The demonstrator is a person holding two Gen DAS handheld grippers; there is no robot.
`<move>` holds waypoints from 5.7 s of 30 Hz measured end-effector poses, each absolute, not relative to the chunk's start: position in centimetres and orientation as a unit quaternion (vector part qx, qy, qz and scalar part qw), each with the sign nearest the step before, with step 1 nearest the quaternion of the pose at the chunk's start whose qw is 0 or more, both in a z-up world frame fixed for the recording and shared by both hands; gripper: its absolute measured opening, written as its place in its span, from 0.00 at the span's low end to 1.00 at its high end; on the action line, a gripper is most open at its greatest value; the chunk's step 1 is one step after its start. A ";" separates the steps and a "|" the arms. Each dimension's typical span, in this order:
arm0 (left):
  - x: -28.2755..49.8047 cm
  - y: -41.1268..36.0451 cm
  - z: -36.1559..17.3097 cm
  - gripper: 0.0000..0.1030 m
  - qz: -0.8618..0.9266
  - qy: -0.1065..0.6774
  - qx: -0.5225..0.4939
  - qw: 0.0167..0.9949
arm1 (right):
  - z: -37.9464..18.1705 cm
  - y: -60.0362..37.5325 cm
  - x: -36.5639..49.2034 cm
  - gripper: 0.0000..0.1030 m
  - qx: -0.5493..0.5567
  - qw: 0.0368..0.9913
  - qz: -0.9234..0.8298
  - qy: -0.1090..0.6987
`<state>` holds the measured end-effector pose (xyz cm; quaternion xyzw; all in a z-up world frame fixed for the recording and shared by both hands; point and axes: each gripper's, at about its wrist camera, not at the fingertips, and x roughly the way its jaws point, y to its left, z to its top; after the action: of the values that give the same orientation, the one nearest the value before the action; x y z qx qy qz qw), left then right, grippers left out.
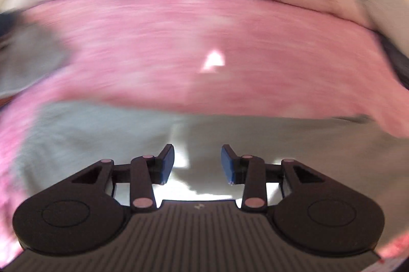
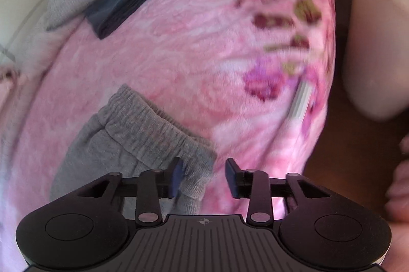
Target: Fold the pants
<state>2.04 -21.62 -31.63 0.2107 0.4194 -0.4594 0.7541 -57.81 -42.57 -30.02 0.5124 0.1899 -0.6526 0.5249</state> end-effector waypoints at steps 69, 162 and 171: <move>14.1 -8.6 -33.1 0.20 -0.344 0.425 0.208 0.811 | -31.3 -33.8 -36.0 0.40 0.312 0.668 -0.533 0.416; -2.4 -5.6 -26.4 0.42 -0.473 0.425 0.210 0.742 | -28.0 -21.0 -38.8 0.52 0.326 0.732 -0.483 0.353; 8.0 -5.2 -35.0 0.25 -0.471 0.346 0.141 0.799 | -32.0 -17.7 -38.2 0.52 0.288 0.741 -0.541 0.275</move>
<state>8.01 -5.20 -35.01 0.1408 0.3461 -0.4708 0.7992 -38.16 -17.72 -31.97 0.2881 0.2755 -0.5410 0.7406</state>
